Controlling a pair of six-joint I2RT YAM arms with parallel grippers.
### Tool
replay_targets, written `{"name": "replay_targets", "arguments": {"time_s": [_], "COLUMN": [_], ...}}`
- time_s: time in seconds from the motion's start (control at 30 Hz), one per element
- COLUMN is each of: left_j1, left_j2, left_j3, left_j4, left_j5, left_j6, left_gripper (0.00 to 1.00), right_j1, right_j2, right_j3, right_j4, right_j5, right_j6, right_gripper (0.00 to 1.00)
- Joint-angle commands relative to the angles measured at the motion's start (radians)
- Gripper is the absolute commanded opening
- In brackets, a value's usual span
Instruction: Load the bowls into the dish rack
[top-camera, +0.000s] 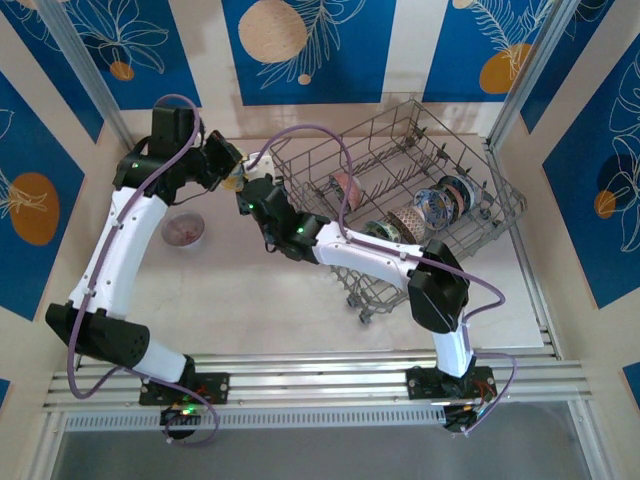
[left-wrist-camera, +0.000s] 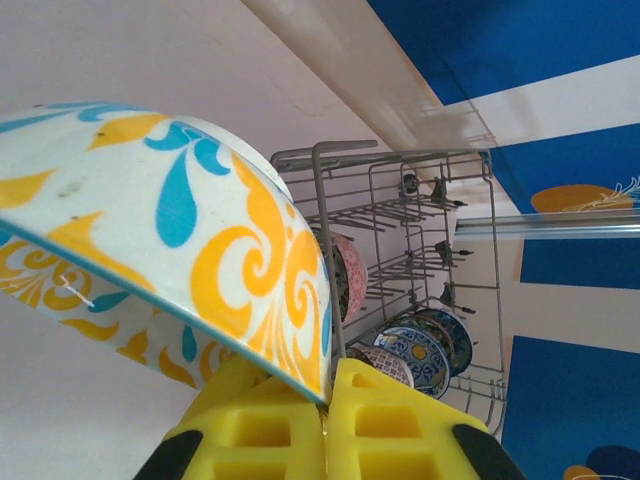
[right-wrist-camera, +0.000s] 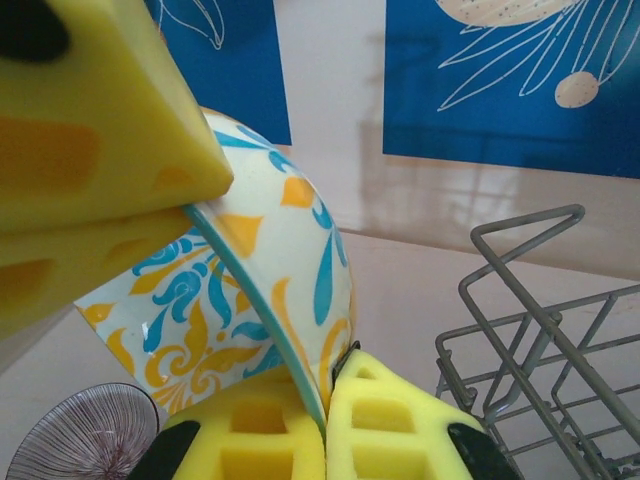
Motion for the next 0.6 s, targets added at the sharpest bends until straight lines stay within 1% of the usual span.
{"name": "replay_targets", "arguments": {"time_s": [0.0, 0.07, 0.17, 0.33, 0.57], "left_j1": [-0.008, -0.008, -0.008, -0.008, -0.008], "left_j2": [-0.012, -0.015, -0.02, -0.018, -0.015], "left_j3": [-0.005, -0.006, -0.016, -0.009, 0.057], "left_j4": [0.013, 0.013, 0.02, 0.033, 0.02], "left_j5": [0.012, 0.011, 0.017, 0.023, -0.021], "left_j6": [0.032, 0.039, 0.043, 0.054, 0.085], "left_gripper": [0.13, 0.17, 0.26, 0.37, 0.56], "right_j1": [-0.008, -0.013, -0.017, -0.031, -0.07], "right_j2": [-0.003, 0.0, -0.008, -0.014, -0.047], "right_j3": [0.062, 0.078, 0.073, 0.089, 0.101], "right_j4": [0.047, 0.005, -0.01, -0.055, -0.144], "right_j5": [0.031, 0.023, 0.012, 0.001, -0.059], "right_j6": [-0.001, 0.012, 0.023, 0.042, 0.085], "right_gripper": [0.0, 0.0, 0.0, 0.0, 0.0]}}
